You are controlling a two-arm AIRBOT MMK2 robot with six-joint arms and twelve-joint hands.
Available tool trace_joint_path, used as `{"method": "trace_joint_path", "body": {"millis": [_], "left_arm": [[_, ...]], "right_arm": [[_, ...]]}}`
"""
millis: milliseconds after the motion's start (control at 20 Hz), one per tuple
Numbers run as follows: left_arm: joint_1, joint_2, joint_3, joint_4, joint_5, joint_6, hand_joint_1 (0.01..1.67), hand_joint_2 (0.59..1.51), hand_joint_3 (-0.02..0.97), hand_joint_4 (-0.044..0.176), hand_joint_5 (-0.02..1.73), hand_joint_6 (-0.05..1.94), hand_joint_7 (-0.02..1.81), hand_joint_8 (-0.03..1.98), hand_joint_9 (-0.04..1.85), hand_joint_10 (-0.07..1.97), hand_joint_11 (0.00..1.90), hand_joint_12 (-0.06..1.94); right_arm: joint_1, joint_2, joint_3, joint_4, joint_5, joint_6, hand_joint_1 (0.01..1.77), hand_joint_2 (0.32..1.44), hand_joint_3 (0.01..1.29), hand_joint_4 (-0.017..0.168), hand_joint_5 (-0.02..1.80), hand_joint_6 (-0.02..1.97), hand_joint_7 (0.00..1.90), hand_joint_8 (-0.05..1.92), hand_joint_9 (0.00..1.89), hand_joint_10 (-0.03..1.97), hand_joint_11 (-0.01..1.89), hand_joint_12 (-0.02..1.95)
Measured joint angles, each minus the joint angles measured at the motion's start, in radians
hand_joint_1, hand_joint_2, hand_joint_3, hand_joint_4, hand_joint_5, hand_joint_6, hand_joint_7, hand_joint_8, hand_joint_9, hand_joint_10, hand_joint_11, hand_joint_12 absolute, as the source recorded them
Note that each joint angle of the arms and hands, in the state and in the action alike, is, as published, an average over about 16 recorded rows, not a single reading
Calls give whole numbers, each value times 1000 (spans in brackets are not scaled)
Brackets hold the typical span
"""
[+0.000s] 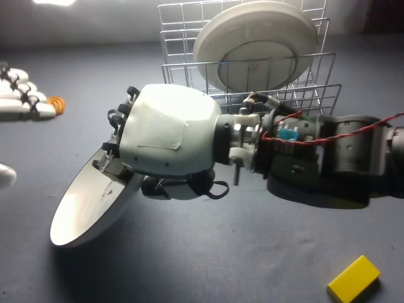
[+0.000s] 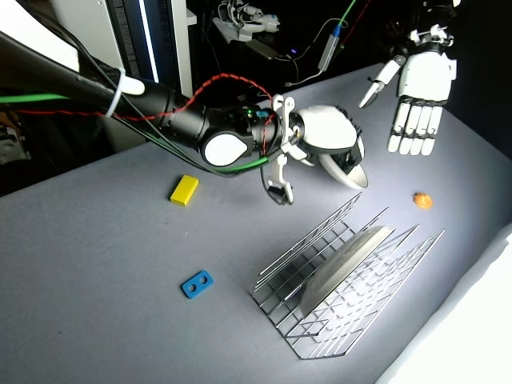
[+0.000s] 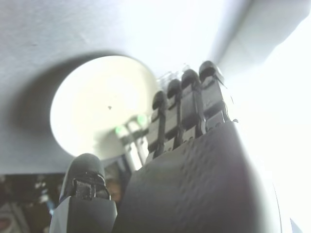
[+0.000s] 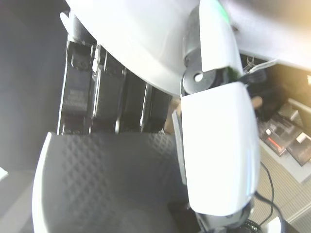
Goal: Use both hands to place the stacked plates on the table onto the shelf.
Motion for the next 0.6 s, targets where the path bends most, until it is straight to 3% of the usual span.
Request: {"method": "trace_joint_path", "body": {"millis": [300,600], "left_arm": [[-56,13,12,23,18,0,22,1186,8,6,145,11,115,11,78,12,25,35],[-64,18,15,57,-6,0,22,1186,9,6,138,11,113,11,76,11,27,36]], "right_arm": [[5,58,-60,-42,33,2,1212,1022,11,21,969,988,1095,812,1263,-7,831,905],[0,88,-86,-73,53,3,1211,1050,12,20,971,986,1097,814,1258,-7,832,872]]}}
